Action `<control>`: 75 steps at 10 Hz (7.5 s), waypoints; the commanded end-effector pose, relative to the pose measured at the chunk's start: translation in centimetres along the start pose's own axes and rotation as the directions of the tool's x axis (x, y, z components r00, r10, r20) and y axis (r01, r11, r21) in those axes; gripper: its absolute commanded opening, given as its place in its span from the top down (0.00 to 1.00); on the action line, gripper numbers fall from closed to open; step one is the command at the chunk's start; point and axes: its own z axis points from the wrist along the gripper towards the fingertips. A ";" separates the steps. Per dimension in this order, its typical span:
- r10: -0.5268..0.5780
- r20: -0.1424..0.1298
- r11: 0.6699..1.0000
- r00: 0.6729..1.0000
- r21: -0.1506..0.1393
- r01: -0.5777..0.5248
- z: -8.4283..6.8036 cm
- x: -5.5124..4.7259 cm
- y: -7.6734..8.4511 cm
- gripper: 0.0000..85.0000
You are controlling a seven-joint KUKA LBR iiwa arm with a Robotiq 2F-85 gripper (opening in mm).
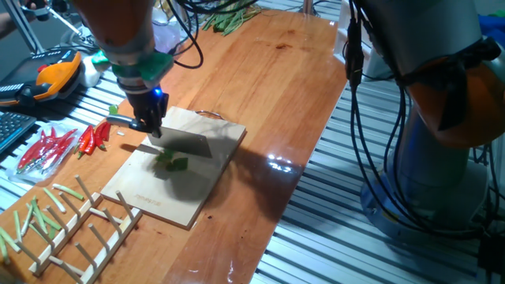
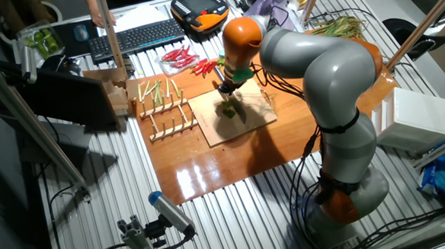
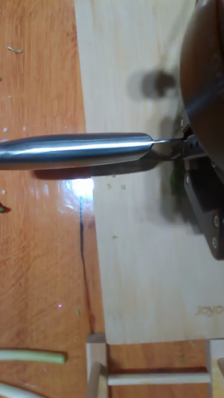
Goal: Chop the chili peppers
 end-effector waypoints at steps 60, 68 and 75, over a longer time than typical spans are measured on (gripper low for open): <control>0.812 0.009 0.584 0.584 -0.031 -0.811 0.7 5.9 4.2 1.00; 0.790 0.002 0.613 0.614 -0.051 -0.788 0.8 3.4 3.0 1.00; 0.768 0.028 0.640 0.640 -0.017 -0.768 0.1 3.5 1.5 1.00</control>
